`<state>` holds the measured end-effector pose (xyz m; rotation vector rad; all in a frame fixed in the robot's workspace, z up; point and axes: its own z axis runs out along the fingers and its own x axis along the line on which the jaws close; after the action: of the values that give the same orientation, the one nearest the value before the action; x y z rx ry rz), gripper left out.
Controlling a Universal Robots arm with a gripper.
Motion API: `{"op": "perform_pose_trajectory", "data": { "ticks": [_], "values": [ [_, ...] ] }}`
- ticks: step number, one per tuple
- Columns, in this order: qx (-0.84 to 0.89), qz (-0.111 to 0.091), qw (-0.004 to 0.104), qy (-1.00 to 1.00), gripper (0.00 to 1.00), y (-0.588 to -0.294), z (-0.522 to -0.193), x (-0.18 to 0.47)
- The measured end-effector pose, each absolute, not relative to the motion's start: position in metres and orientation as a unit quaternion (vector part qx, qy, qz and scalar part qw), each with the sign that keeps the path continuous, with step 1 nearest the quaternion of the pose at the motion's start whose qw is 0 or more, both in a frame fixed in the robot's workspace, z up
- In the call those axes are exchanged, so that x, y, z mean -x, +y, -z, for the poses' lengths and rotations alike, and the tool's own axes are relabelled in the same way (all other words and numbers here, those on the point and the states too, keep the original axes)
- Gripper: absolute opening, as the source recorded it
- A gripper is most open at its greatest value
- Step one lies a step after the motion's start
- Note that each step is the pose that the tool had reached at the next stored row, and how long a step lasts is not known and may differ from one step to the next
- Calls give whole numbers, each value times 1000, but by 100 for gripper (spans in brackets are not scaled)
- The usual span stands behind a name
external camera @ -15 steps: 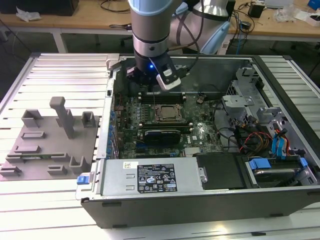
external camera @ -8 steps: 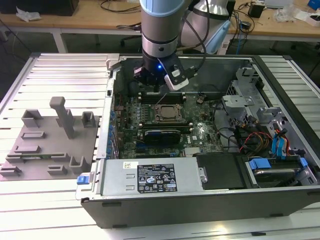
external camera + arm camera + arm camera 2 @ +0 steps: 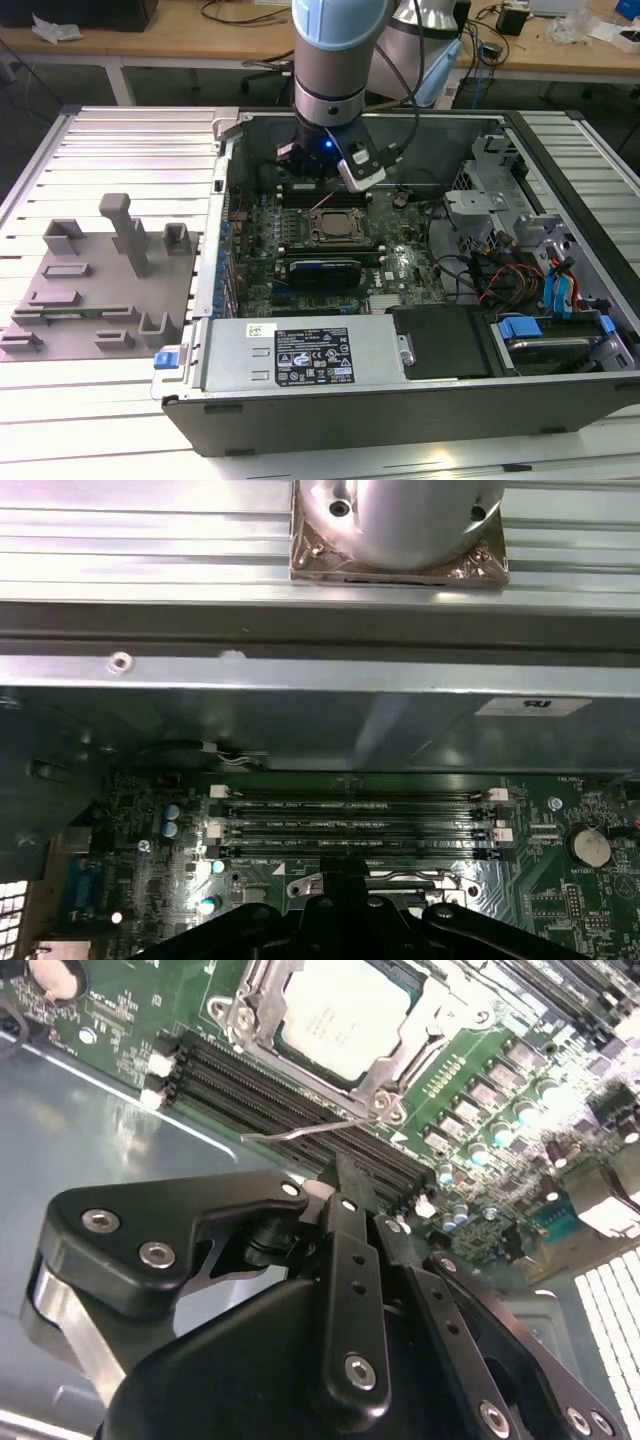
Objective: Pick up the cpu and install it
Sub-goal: 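Install the first cpu locking lever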
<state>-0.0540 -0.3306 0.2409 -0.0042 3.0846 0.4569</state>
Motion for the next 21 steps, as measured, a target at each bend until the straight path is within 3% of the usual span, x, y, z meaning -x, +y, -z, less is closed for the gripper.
{"op": "perform_pose_trajectory", "data": {
  "ticks": [6, 9, 21],
  "values": [
    [-22, -143, 14, 989, 11, -331, -233, 52],
    [-28, -129, 11, 991, 11, -330, -230, 49],
    [-29, -118, 8, 993, 11, -319, -209, 34]
  ]
}}
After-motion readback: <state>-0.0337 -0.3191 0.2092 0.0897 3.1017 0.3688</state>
